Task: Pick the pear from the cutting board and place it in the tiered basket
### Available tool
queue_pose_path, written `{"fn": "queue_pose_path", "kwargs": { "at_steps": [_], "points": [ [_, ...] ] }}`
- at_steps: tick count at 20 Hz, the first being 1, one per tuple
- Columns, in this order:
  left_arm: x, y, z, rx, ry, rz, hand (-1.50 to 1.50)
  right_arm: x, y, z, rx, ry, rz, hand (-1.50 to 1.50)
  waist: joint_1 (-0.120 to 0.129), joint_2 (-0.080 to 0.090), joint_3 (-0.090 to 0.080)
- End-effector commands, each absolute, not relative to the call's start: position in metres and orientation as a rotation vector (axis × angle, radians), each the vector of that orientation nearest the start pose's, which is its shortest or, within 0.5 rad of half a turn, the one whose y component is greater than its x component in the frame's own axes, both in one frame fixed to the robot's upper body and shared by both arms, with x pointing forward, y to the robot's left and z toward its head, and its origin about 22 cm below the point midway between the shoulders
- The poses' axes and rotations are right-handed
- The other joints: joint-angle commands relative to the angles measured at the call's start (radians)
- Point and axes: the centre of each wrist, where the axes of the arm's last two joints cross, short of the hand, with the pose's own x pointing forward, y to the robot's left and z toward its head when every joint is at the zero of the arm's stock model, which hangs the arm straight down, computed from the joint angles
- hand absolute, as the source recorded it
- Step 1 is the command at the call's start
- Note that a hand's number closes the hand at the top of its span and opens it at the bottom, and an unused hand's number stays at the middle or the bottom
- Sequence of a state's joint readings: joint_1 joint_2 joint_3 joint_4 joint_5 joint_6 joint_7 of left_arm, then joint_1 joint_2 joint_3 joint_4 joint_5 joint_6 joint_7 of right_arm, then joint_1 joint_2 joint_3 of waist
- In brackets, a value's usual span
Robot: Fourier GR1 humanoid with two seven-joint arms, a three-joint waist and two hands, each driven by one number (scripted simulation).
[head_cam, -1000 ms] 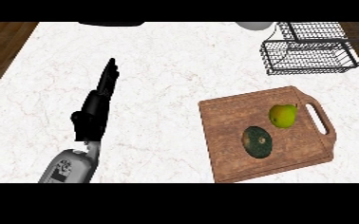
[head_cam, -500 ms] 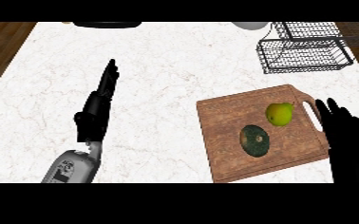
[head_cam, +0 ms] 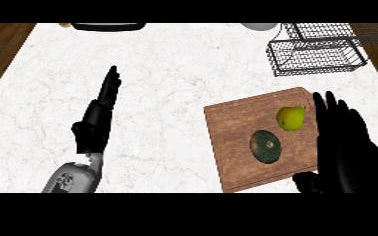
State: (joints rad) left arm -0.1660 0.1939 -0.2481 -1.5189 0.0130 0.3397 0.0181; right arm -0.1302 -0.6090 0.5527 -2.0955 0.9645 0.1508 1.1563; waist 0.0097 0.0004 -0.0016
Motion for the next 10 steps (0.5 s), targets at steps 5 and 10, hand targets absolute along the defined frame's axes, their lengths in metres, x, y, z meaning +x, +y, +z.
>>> {"fn": "queue_pose_path", "kwargs": {
  "at_steps": [5,10],
  "points": [
    [0.278,0.207,0.037,0.187,-1.653,-0.105,0.00,0.209,-0.187,0.118,-1.330,-0.843,0.774,-1.50,-0.008,0.000,0.001],
    [0.280,0.211,0.034,0.208,-1.665,-0.101,0.00,0.211,-0.190,0.115,-1.313,-0.873,0.788,-1.50,-0.010,-0.001,0.001]
  ]
}}
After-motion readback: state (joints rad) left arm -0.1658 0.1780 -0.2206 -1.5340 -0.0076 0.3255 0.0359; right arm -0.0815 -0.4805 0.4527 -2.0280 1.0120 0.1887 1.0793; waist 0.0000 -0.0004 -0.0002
